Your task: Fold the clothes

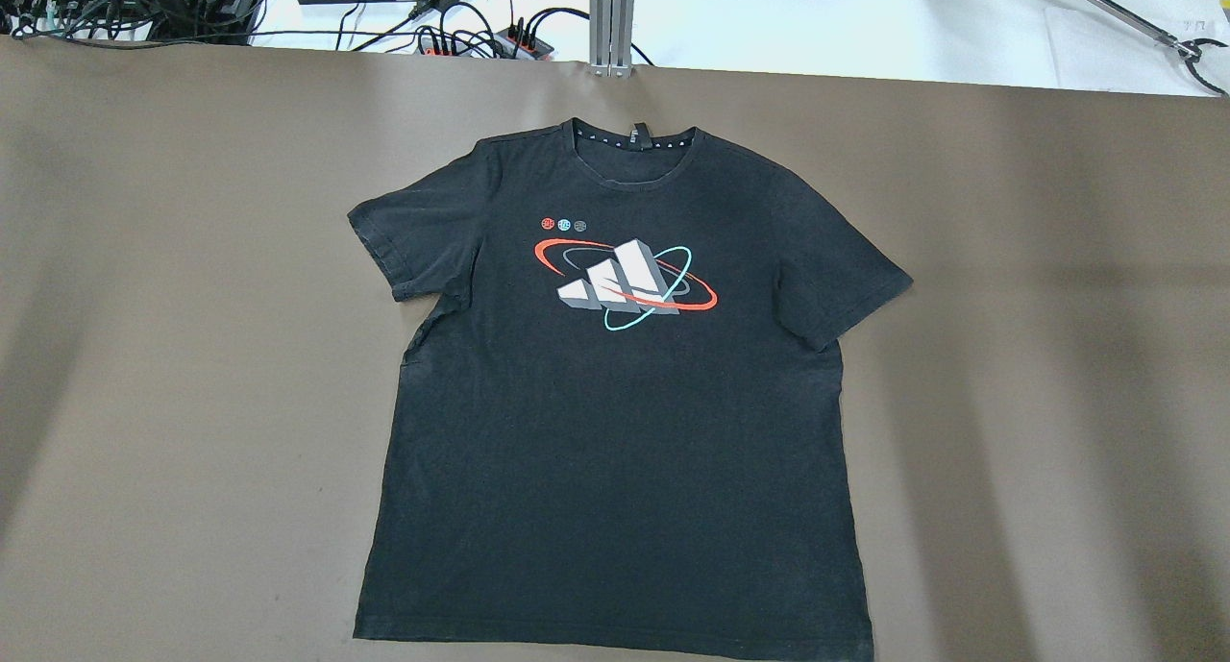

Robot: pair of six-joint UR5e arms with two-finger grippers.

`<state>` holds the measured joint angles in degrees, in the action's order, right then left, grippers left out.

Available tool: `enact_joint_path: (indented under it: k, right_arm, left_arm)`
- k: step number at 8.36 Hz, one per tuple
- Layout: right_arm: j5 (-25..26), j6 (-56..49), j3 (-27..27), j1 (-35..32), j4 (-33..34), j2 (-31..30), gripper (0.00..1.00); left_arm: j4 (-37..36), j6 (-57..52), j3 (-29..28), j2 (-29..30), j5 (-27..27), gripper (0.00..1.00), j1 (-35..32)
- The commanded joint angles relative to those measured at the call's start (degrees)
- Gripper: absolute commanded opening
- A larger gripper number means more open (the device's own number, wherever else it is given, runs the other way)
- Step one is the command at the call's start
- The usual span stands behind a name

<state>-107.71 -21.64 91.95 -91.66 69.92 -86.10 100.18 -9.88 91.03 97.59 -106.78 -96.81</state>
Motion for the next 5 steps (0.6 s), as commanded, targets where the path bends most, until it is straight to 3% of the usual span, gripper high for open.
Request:
enact_joint_path:
  k: [1,5]
  right_arm:
    - [-0.2,0.3,-1.1,0.1,0.0,-0.2,0.95]
    - [-0.5,0.5,-1.1,0.2,0.1,-0.1,0.95]
  left_arm:
    - [1.6,1.1,0.6,-1.0,0.1,0.94,-0.1]
    - [2.5,0.4,0.0,-2.8,0.3,0.93,-0.1]
